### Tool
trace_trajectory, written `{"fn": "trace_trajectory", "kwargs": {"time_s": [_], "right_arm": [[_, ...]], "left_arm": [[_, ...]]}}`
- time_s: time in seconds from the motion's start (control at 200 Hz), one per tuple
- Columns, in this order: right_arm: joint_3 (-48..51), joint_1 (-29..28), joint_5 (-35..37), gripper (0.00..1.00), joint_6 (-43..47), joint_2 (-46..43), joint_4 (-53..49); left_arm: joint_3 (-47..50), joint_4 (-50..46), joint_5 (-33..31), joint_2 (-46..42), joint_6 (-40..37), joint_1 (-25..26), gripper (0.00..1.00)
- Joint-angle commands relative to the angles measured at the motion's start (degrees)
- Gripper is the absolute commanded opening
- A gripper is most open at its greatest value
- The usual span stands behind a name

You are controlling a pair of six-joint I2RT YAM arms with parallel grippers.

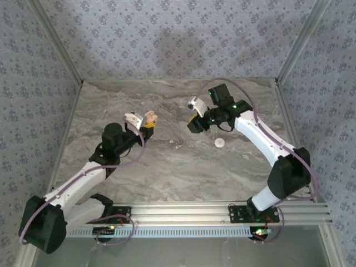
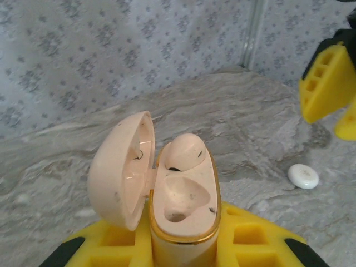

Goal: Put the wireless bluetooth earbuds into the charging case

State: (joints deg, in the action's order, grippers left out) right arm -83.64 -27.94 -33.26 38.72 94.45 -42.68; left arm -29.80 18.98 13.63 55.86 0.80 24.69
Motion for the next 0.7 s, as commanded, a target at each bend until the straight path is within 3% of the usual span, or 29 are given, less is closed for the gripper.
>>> {"fn": "trace_trajectory", "kwargs": {"time_s": [0.0, 0.135, 0.7], "right_arm": [[-5.99, -1.31, 0.95, 0.42, 24.56, 6.30, -9.96], [-10.62, -4.07, 4.27, 0.43, 34.69, 13.10, -14.33], [-12.25, -10.16, 16.00, 0.45, 44.30, 23.72, -7.58]], "left_arm": [[0.78, -2.30, -0.81, -2.57, 0.73, -1.42, 0.17], [1.14, -4.17, -1.32, -4.49, 0.70, -2.78, 0.18], [2.42, -6.37, -2.10, -7.13, 0.16, -4.91, 0.18]]}}
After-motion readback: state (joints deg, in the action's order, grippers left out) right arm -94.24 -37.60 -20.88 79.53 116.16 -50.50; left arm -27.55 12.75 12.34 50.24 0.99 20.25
